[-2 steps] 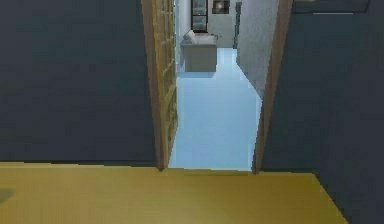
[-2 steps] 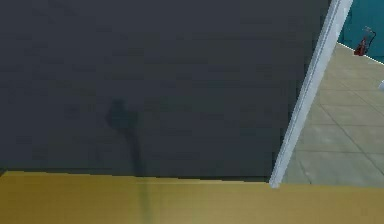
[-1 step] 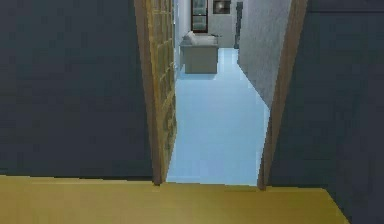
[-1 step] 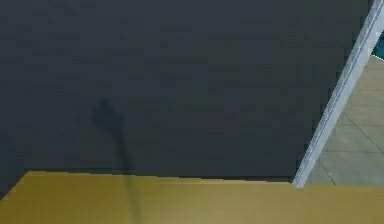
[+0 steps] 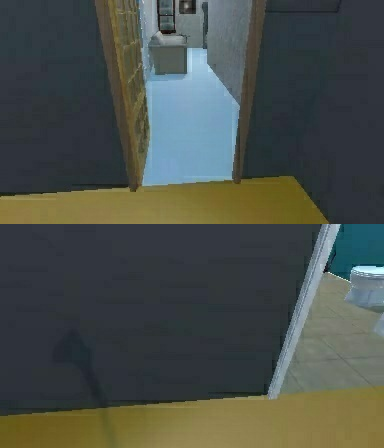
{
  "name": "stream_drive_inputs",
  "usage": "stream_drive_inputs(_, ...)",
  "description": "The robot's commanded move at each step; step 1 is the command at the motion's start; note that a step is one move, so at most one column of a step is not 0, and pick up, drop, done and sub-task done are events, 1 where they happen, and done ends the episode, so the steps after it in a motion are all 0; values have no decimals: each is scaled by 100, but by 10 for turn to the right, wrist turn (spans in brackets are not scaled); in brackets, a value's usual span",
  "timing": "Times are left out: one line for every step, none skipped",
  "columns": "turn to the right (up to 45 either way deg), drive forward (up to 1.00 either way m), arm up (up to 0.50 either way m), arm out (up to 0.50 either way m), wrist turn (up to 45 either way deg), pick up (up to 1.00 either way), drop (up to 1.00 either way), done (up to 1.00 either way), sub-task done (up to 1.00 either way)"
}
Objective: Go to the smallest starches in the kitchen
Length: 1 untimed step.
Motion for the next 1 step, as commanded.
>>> stream_drive_inputs(0, 100, 0, 0, 0, 0, 0, 0, 0)
